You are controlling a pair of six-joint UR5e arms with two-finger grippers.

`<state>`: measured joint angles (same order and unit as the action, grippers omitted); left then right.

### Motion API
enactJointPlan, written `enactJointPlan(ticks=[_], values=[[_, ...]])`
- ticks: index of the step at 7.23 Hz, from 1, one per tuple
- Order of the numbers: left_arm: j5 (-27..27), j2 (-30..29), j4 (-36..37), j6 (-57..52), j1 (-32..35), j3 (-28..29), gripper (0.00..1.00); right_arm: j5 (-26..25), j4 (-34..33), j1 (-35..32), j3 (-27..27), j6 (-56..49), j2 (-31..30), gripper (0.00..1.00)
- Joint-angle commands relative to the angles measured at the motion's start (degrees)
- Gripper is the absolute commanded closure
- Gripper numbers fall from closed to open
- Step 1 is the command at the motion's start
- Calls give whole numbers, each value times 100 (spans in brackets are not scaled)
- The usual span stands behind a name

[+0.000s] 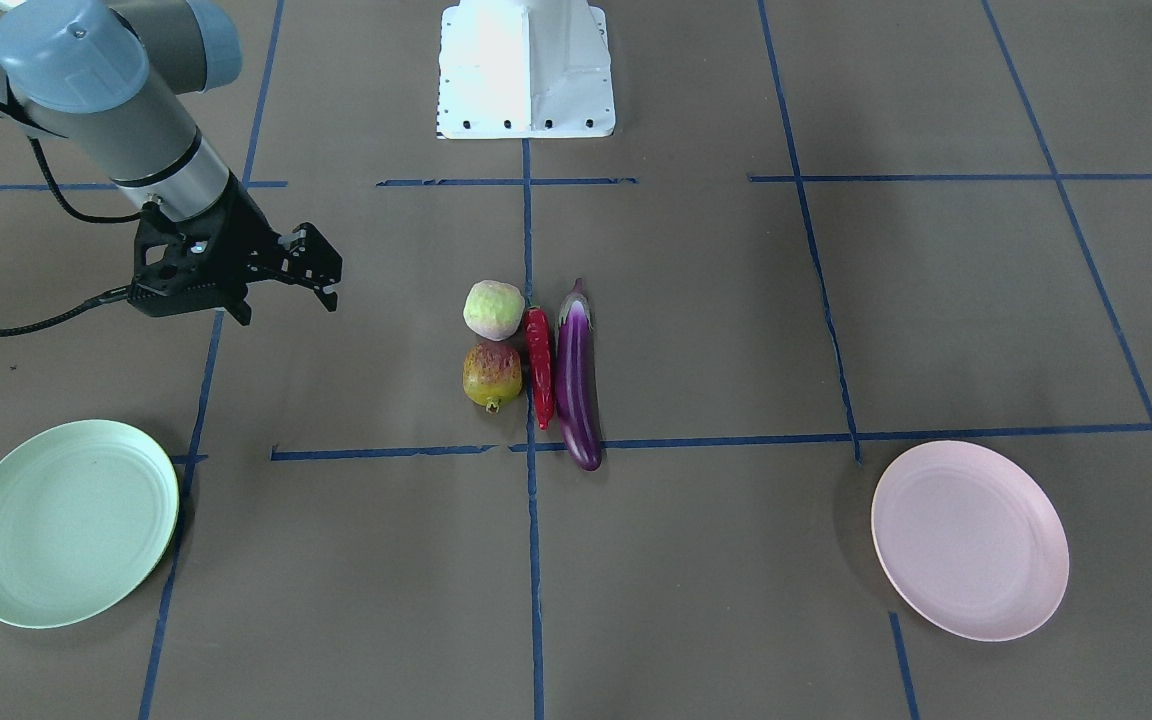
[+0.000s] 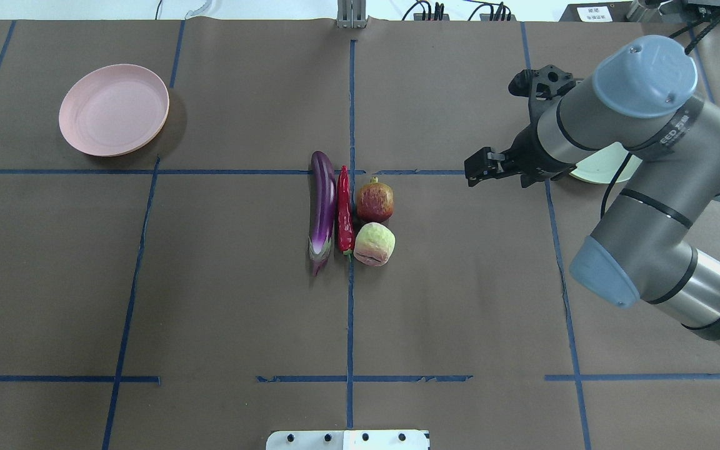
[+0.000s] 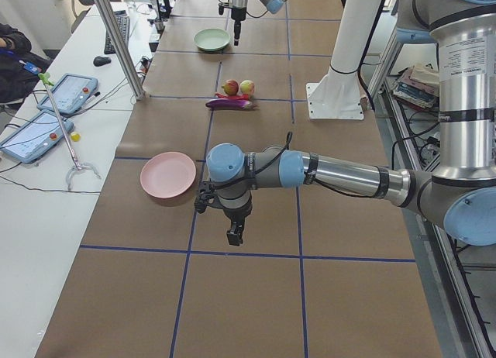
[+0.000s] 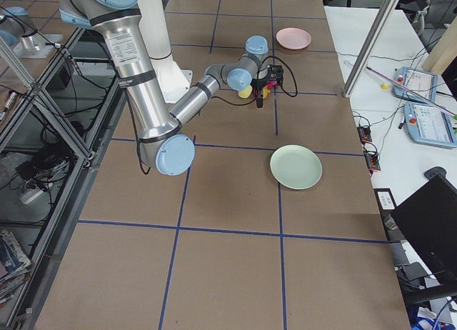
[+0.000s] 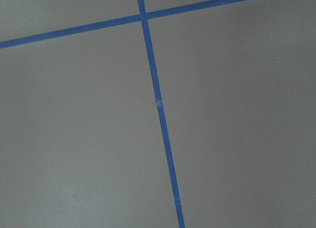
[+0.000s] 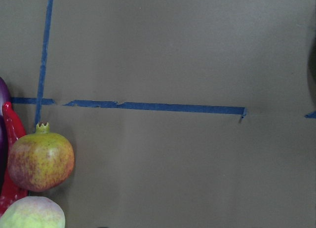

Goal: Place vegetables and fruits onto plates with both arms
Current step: 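Move the right gripper over the pale apple and grasp it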

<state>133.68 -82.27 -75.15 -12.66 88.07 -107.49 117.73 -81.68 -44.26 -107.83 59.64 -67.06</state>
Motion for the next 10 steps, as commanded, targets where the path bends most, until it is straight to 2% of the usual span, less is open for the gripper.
enactJointPlan(ticks=[1, 3, 5, 6, 8, 10], values=[[0, 0, 0, 0, 0, 0, 0, -310, -32, 356, 16, 415, 228, 0], [0, 0, 0, 0, 0, 0, 0, -1037, -41, 1004, 182, 1108, 692, 0], [0, 0, -9, 0, 0, 0, 0, -1680, -41, 1454, 839, 1663, 1377, 0], [0, 0, 0, 0, 0, 9, 0, -1918, -41, 1604, 1060, 1691, 1484, 0], [0, 0, 0, 0, 0, 9, 0, -2244, -41, 1824, 1264, 1691, 1485, 0], [0, 0, 0, 0, 0, 9, 0, -2333, -41, 1965, 1457, 1691, 1555, 0]])
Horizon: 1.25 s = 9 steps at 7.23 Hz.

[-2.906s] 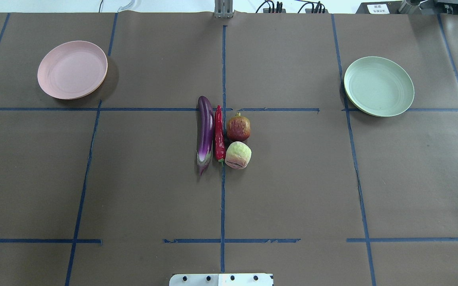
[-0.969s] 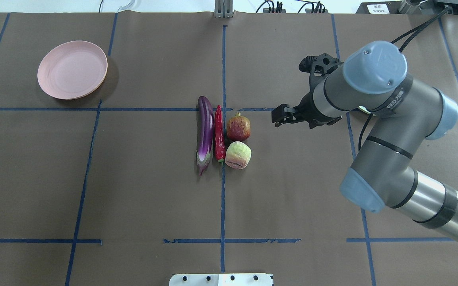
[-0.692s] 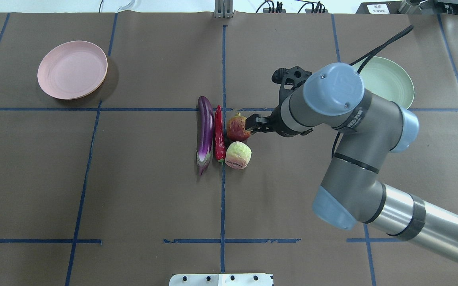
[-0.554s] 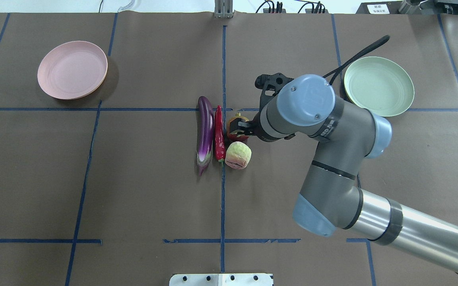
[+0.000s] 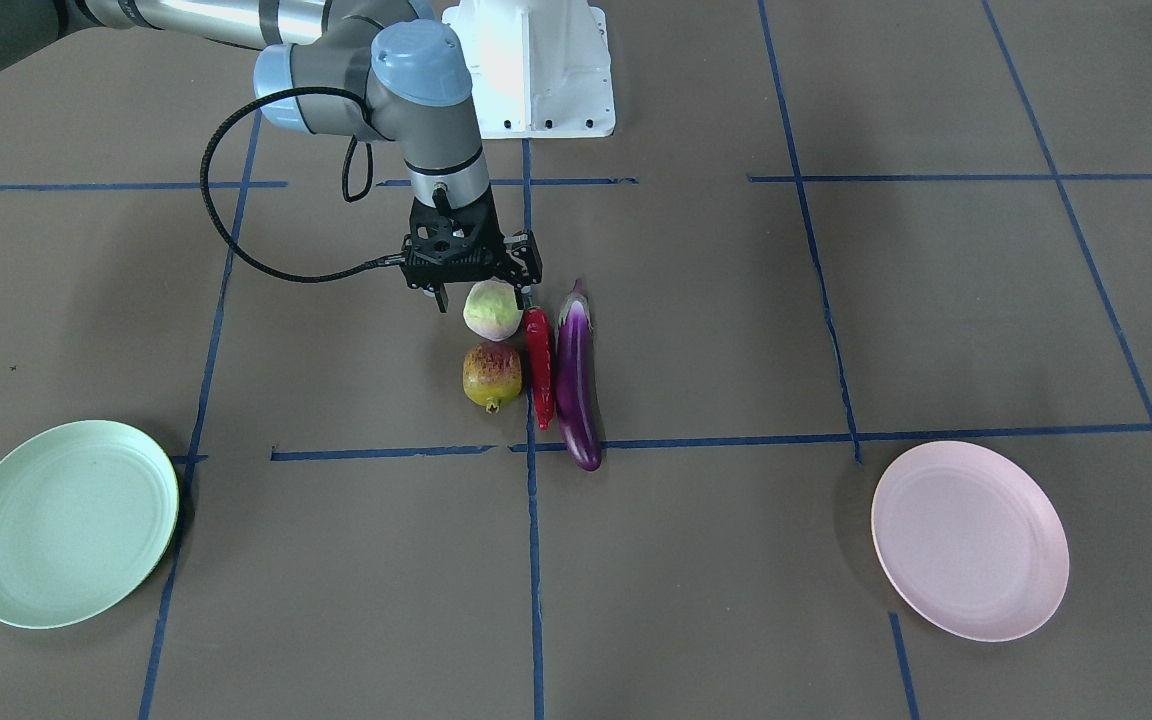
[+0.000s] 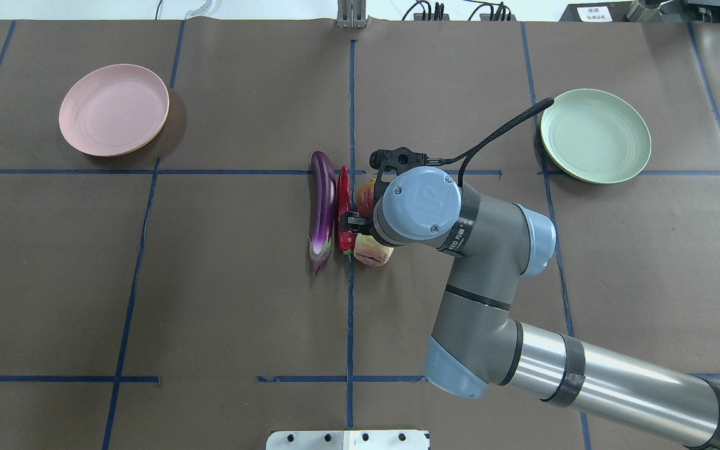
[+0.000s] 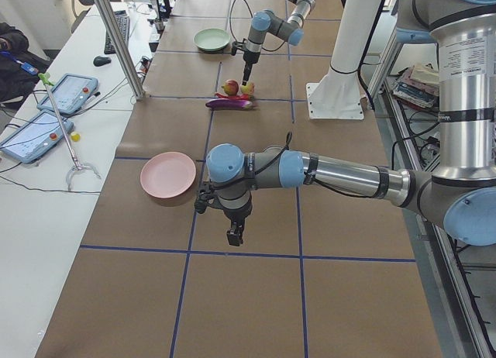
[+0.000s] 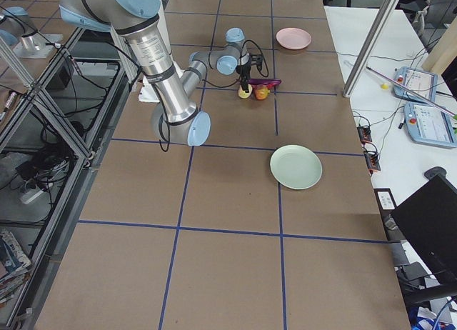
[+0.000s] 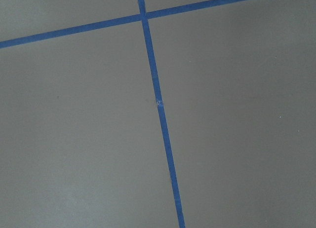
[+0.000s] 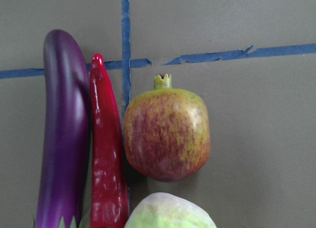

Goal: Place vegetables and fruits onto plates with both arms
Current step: 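Move the right gripper over the pale apple and grasp it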

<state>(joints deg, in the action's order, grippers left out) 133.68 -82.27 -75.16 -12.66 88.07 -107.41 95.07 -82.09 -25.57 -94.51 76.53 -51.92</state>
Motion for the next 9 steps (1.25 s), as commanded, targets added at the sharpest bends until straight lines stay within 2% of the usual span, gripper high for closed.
enactJointPlan(ticks=[1, 2, 4, 5, 6, 7, 8, 9], values=[[0, 0, -8, 0, -9, 35, 0, -189, 9, 139, 178, 2, 76, 0], [9, 0, -8, 9, -9, 36, 0, -191, 9, 149, 222, 2, 111, 3], [0, 0, -8, 9, -9, 36, 0, -147, -9, 140, 240, 2, 243, 66], [0, 0, -8, 9, -9, 36, 0, -121, -17, 140, 144, 2, 243, 76], [0, 0, -8, 9, -9, 44, 0, -120, -365, 114, -257, 2, 182, 93], [9, 0, -8, 9, -9, 36, 0, -68, -1108, -8, -905, -76, 156, 96], [9, 0, -8, 9, -9, 36, 0, 237, -1647, -279, -1277, -164, 147, 97], [9, 0, 1, 9, -9, 36, 0, 492, -1669, -586, -1315, -739, 51, 97]])
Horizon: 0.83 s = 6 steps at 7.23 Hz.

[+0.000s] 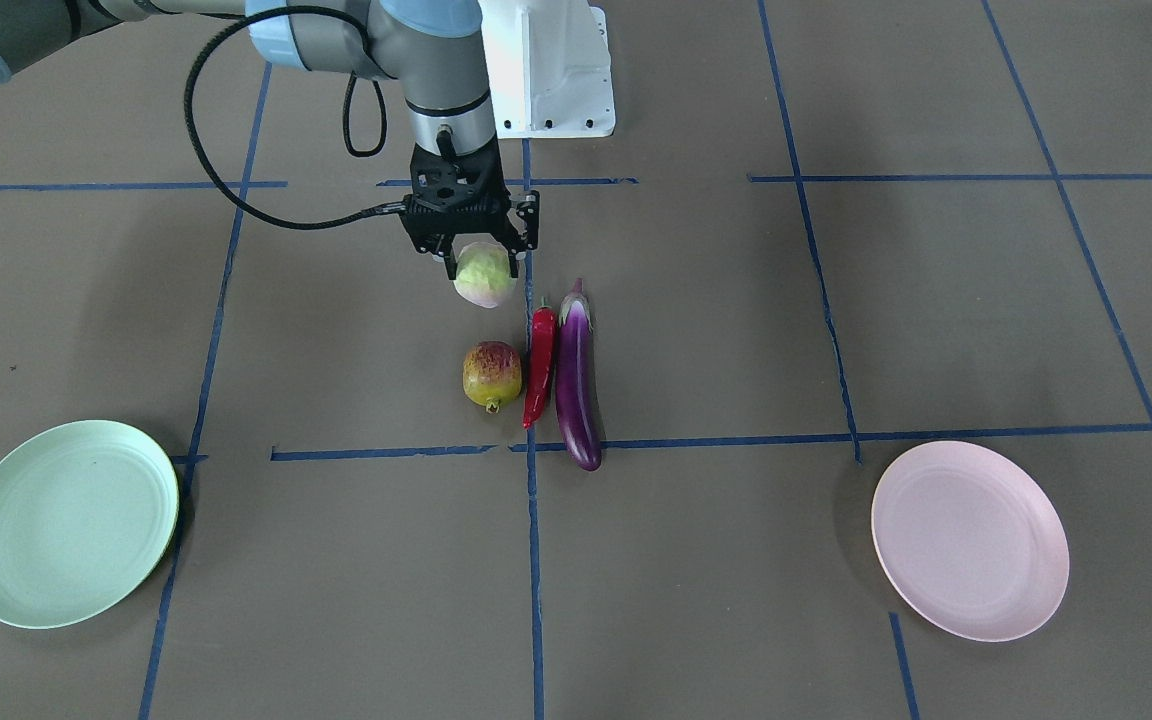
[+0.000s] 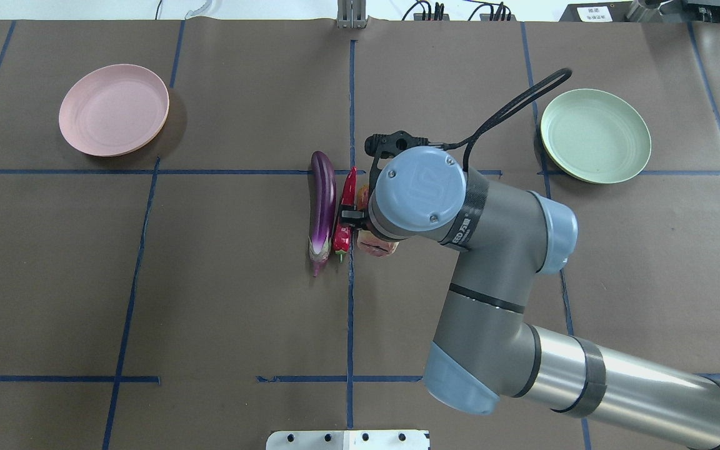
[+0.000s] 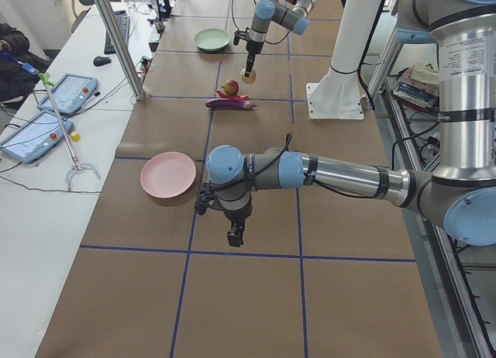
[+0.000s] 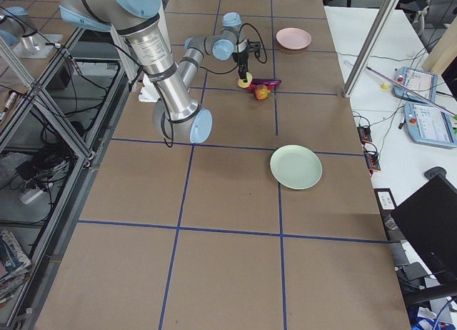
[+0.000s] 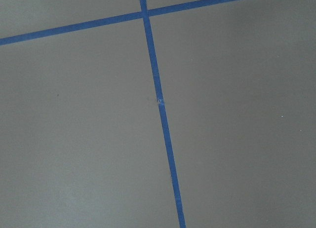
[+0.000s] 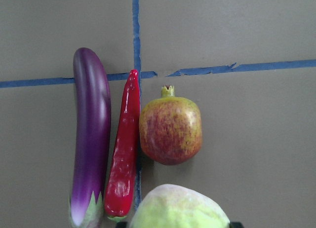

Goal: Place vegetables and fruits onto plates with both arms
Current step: 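Carry the apple with the right gripper onto the green plate and release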

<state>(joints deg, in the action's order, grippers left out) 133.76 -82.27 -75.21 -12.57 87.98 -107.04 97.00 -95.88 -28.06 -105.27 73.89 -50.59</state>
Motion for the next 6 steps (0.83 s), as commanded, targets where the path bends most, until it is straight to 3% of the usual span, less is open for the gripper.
enactJointPlan(ticks=[1, 4, 6], values=[[1, 0, 15, 0, 0, -1, 0, 563, -247, -758, -231, -1282, -335, 97], [1, 0, 7, 0, -9, 43, 0, 1705, -238, -2182, -135, -3620, -1231, 97], [1, 0, 7, 0, 0, 52, 0, 2040, -203, -2668, 250, -4520, -1365, 97]])
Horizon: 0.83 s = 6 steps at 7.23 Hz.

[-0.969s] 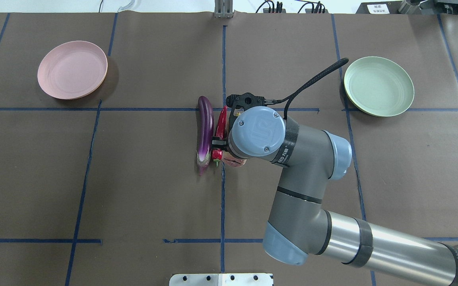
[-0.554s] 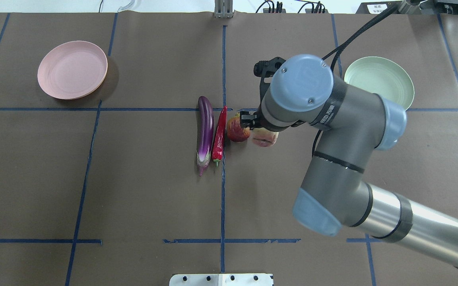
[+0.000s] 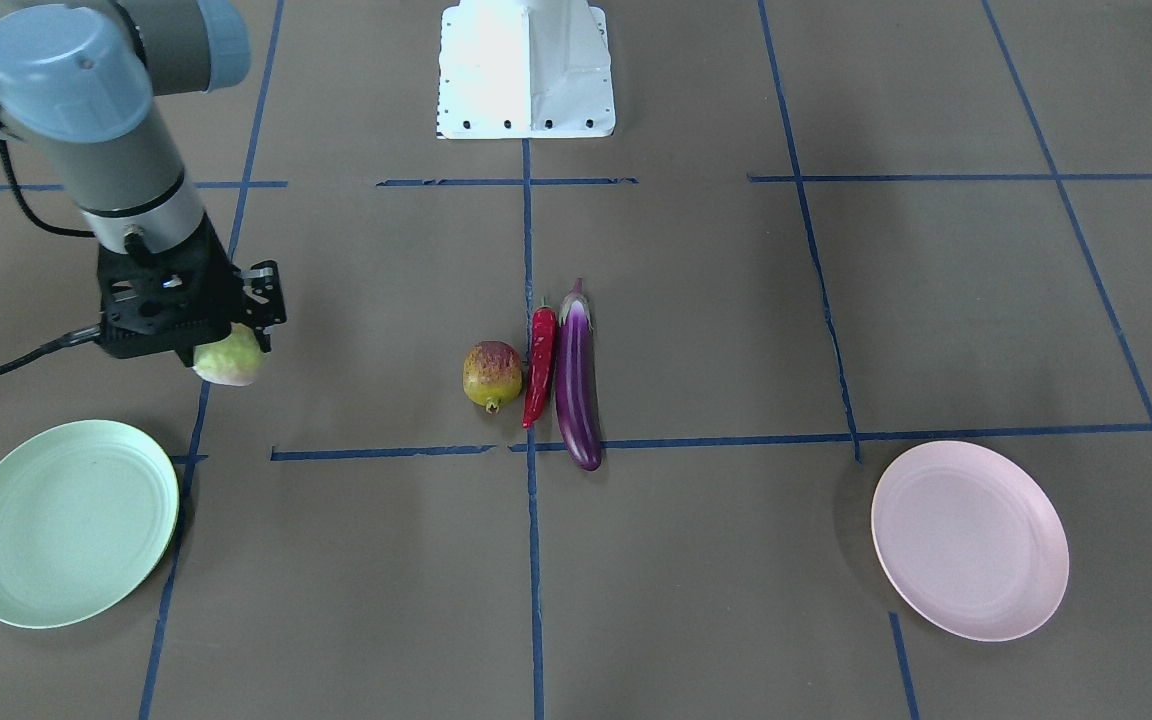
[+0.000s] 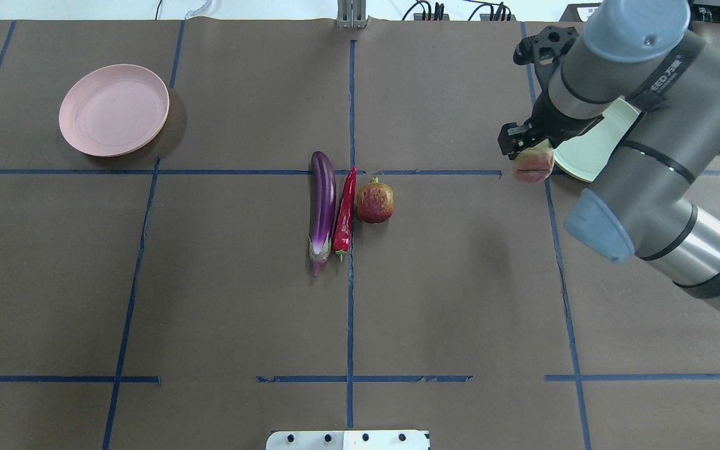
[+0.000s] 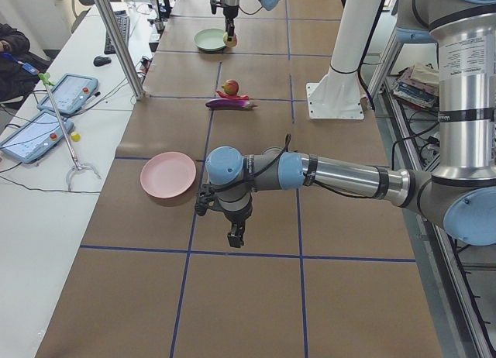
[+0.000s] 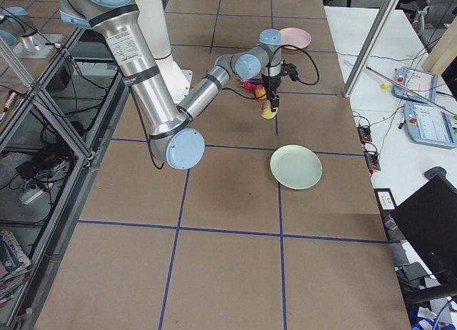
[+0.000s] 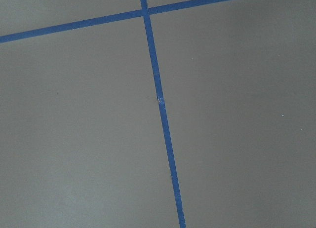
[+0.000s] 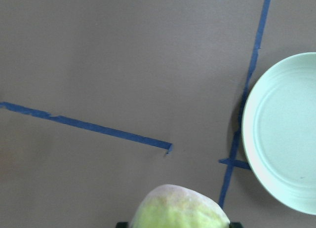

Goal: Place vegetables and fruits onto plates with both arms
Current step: 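Carry the apple with the right gripper onto the green plate and release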

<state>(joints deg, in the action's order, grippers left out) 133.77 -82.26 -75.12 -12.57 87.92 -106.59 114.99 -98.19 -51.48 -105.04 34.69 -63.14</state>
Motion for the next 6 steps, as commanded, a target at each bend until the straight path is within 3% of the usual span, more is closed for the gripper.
enactJointPlan(ticks=[1, 3, 4, 5, 6], values=[[0, 0, 7, 0, 6, 7, 0, 391, 645, -493, 560, -735, -277, 97], [9, 0, 7, 0, 6, 7, 0, 577, 2322, -618, 1507, -832, -777, 97], [9, 0, 7, 0, -3, 7, 0, 725, 2783, -748, 1956, -920, -779, 96], [9, 0, 7, 0, 6, -2, 0, 823, 2796, -889, 2048, -1051, -779, 94], [18, 0, 7, 0, 6, -2, 0, 806, 2779, -890, 2066, -1052, -788, 73]])
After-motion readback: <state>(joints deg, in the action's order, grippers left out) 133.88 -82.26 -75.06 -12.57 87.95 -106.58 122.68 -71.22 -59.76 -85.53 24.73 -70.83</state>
